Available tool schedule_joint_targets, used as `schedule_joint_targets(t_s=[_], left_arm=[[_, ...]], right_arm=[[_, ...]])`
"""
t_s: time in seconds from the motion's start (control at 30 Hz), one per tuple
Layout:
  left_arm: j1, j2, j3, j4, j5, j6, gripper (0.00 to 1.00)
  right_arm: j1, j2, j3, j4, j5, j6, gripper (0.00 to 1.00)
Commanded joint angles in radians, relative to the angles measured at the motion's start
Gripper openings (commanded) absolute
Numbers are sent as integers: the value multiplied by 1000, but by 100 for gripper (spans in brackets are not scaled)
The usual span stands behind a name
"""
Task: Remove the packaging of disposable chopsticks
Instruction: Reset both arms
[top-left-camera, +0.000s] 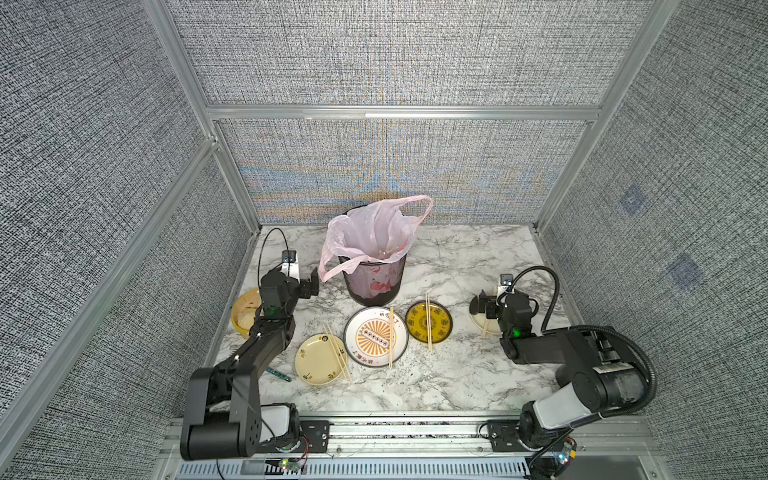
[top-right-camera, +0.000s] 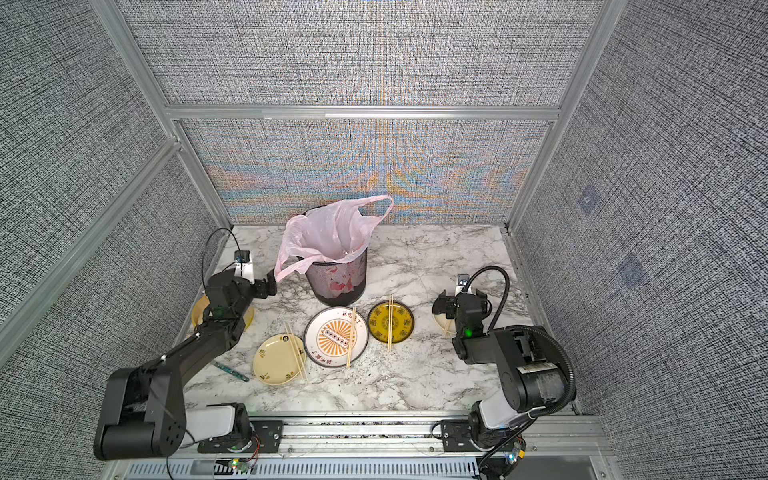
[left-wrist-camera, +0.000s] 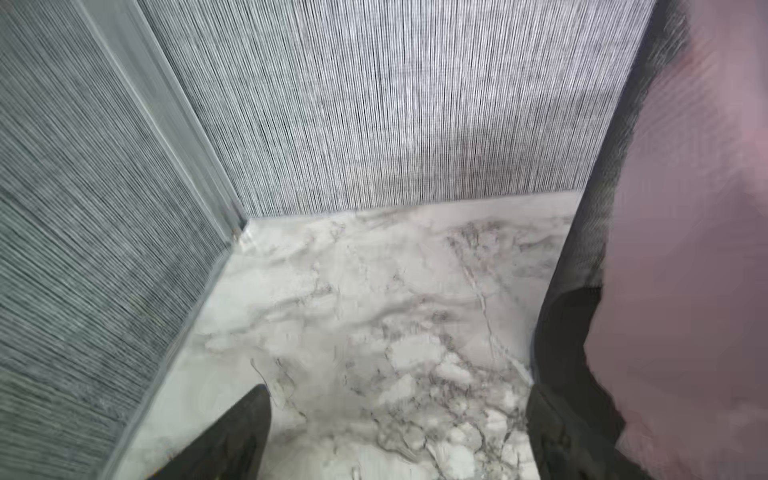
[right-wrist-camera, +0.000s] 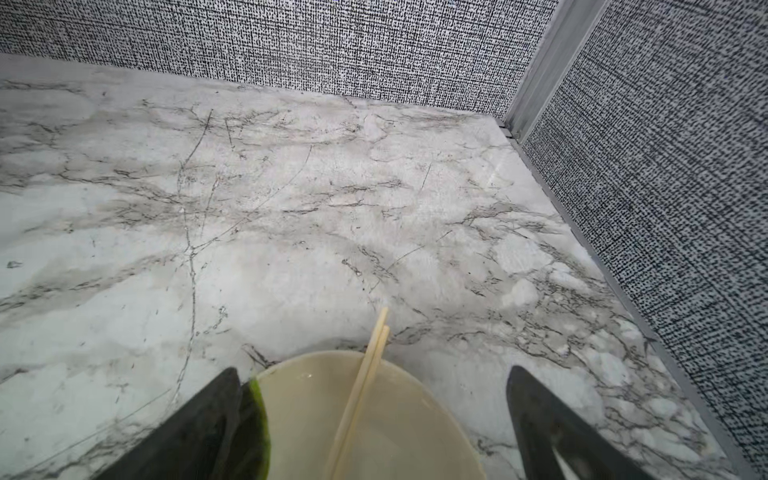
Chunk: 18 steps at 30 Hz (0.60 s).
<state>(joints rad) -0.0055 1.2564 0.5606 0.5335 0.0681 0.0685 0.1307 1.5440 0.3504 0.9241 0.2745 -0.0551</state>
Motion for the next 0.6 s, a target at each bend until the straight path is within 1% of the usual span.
schedule_joint_targets(t_s=[0.0,0.07,0.1,0.13,0.17,0.2,0.23,0.27,0.3,0.33,0.37,0.4,0.47,0.5,0.53,0.57], left_arm=[[1,-24,-30,-137,-50,-67,95],[-5,-33,-56,-111,-7,-82,95],[-5,-27,-87,-62,-28,-114,96],[-5,-9,-89,-58,-51,-124,96],[-5,18,-74,-79,-53,-130,97],[-5,58,-66,-63,-36,-122,97],[-18,105,-67,-26,-33,-107,96],[-40,149,-79,22,-63,-95,96],[-56,199,-93,82,-85,-86,98],[-62,229,-114,162,-91,-72,100],[-60,228,-138,205,-79,-46,100],[-60,228,-129,186,-86,-49,100],[-59,219,-64,37,-117,-102,100],[-52,231,-78,86,-108,-105,100],[-51,231,-83,95,-111,-102,100],[-52,225,-72,63,-110,-102,100]], right_arm=[[-2,-1,-2,29,15,14,99],[-2,-1,-8,43,17,15,99],[-2,0,-9,42,17,15,99],[-2,-1,-6,41,18,15,99],[-2,0,-5,36,19,16,99],[-1,-1,-2,29,18,18,99],[-3,2,6,19,21,18,99],[-3,1,12,7,22,20,99],[-4,-1,11,7,20,21,99],[-5,0,10,9,20,21,99],[-5,1,12,9,20,21,99],[-5,-1,12,6,20,21,99],[-8,2,15,1,17,24,99],[-7,0,16,-3,16,24,99],[-8,2,15,1,15,24,99],[-8,-1,15,1,15,24,99]])
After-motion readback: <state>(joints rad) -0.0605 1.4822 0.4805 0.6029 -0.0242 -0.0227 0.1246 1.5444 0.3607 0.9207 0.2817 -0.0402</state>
